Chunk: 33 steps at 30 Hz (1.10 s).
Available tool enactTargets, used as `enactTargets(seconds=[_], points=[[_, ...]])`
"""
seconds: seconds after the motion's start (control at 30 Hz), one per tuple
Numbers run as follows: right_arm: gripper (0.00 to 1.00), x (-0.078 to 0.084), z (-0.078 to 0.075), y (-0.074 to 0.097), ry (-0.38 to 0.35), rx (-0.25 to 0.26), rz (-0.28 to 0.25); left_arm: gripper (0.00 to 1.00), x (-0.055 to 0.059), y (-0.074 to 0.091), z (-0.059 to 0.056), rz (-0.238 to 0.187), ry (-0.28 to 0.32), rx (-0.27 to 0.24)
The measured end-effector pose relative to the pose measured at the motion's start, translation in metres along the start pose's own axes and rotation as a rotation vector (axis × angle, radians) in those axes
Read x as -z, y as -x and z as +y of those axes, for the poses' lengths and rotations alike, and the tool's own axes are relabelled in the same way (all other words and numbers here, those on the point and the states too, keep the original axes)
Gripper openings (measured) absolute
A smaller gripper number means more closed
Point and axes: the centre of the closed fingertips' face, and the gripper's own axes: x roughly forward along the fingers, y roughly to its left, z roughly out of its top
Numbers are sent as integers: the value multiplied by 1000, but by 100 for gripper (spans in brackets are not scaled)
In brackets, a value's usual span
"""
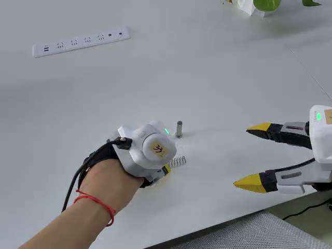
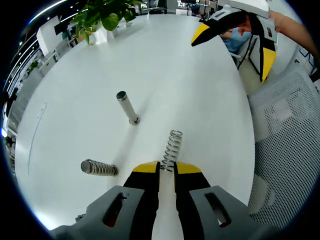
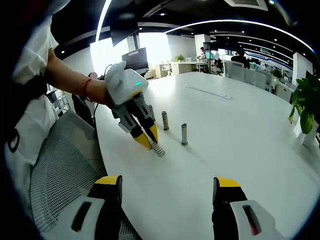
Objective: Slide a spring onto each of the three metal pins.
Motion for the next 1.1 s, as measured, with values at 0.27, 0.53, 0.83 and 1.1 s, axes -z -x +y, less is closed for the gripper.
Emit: enactTargets(seconds=[0.27,0.53,0.83,1.1], points=[[72,-2,3,-3,1,-5,-4,7,0,1,-4,-6,29,7],[71,-2,8,-5,1,-15,-3,7,2,2,-11,-21,57,25],[69,-6,16,-10,1,-36,-7,7,1,9,-20,-48,69,39],[68,-10,25,-17,24,-64,1,7,6,10,-21,-50,74,39]])
